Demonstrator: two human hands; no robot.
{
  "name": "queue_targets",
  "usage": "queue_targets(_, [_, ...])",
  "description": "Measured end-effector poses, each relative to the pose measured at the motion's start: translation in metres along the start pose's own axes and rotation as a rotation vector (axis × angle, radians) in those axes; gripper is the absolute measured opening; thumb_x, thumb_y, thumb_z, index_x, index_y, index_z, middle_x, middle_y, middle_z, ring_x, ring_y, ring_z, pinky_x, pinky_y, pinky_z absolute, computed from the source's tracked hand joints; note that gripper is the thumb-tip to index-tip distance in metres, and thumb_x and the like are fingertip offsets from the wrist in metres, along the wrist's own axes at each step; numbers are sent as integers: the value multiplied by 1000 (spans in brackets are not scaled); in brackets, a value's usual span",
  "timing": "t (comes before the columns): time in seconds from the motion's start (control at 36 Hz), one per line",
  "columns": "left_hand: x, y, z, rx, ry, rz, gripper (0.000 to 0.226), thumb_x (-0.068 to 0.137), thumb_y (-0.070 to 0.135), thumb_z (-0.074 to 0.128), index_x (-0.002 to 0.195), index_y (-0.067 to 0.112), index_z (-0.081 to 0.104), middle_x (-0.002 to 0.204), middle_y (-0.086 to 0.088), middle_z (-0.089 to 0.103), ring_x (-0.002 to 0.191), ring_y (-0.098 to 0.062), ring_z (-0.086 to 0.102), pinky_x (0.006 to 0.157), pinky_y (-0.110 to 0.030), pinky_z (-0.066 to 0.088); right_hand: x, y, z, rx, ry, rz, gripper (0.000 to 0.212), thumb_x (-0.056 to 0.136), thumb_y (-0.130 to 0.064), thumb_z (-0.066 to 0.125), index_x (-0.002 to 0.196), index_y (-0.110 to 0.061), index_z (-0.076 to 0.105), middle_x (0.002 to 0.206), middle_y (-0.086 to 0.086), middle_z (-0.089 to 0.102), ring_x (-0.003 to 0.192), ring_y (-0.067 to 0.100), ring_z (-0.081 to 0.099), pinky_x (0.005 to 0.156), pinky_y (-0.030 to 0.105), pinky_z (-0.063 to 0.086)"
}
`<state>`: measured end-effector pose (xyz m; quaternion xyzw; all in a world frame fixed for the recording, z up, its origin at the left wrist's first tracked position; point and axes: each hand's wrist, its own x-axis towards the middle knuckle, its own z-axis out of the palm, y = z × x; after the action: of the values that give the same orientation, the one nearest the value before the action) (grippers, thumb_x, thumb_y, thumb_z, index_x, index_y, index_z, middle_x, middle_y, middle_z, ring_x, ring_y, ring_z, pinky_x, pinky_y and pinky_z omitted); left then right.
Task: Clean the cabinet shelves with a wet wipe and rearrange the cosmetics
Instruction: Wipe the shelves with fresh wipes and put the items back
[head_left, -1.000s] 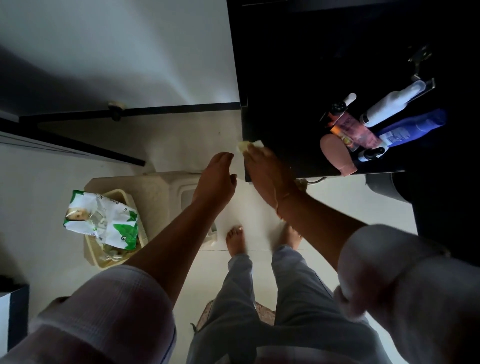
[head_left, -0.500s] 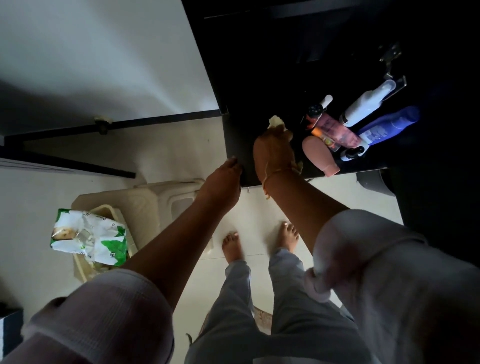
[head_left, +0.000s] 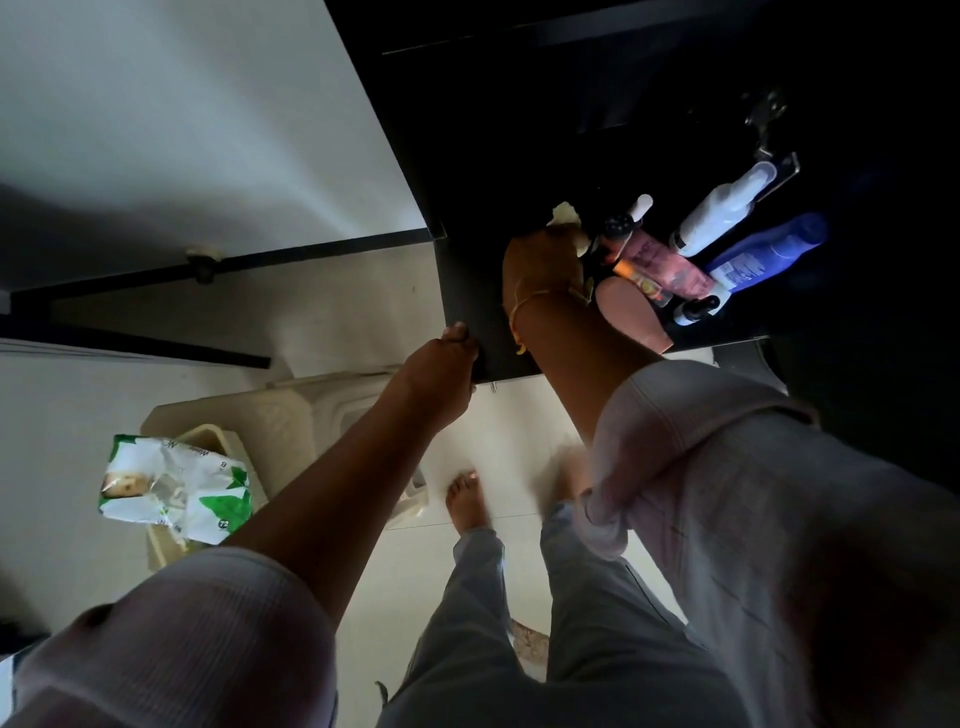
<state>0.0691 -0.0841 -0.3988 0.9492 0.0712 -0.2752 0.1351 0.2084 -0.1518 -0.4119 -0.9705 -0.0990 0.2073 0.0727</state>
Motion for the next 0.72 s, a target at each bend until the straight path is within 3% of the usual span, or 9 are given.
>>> queue_targets(0.06, [0, 0, 0, 1, 1, 3, 61, 94, 21, 59, 149, 9, 33, 160, -13, 19, 137, -30, 40, 110, -31, 34, -7, 2, 7, -55, 54, 0, 41, 100, 6, 30, 139, 20, 28, 136, 40, 41, 126, 51, 44, 99, 48, 43])
queue_targets(0.08, [-1, 0, 0, -2, 1, 1, 62, 94, 20, 59, 149, 9, 32, 160, -13, 19, 138, -30, 40, 110, -30, 33, -14, 3, 8, -71, 45, 14, 41, 99, 7, 31, 137, 20, 30, 133, 40, 44, 125, 52, 45, 97, 50, 44])
queue_targets(0.25, [-2, 1, -1, -11, 2, -8, 63, 93, 19, 61, 149, 10, 33, 160, -12, 20, 134, -30, 45, 107, -32, 38, -62, 23, 19, -464, -90, -141, 33, 94, -3, 54, 126, 7, 55, 118, 21, 65, 111, 36, 63, 94, 41, 53])
queue_targets(0.36, [-4, 1, -2, -30, 1, -13, 62, 92, 16, 62, 147, 12, 36, 159, -11, 22, 131, -31, 47, 107, -33, 39, -95, 25, 22, -815, -122, -228, 39, 96, -3, 48, 133, 9, 47, 129, 25, 58, 122, 38, 56, 100, 45, 48])
queue_targets(0.42, [-4, 1, -2, -36, -2, -15, 63, 91, 15, 63, 148, 13, 35, 159, -11, 22, 132, -32, 46, 108, -34, 38, -111, 28, 26, -802, -104, -296, 43, 98, -7, 42, 137, 12, 41, 136, 30, 50, 128, 44, 48, 103, 50, 44])
queue_targets(0.58, [-4, 1, -1, -56, 4, -20, 64, 91, 11, 63, 148, 13, 34, 159, -10, 22, 129, -31, 49, 103, -34, 43, -141, 45, 46, -730, -13, -535, 46, 103, -26, 42, 135, 6, 41, 134, 27, 50, 131, 42, 42, 111, 48, 36])
queue_targets(0.72, [-5, -3, -1, -48, 12, 13, 65, 91, 14, 63, 149, 11, 32, 160, -11, 18, 135, -31, 43, 108, -33, 37, -113, 55, 44, -662, 46, -622, 38, 101, -12, 34, 134, 3, 45, 134, 23, 46, 128, 39, 41, 104, 44, 41])
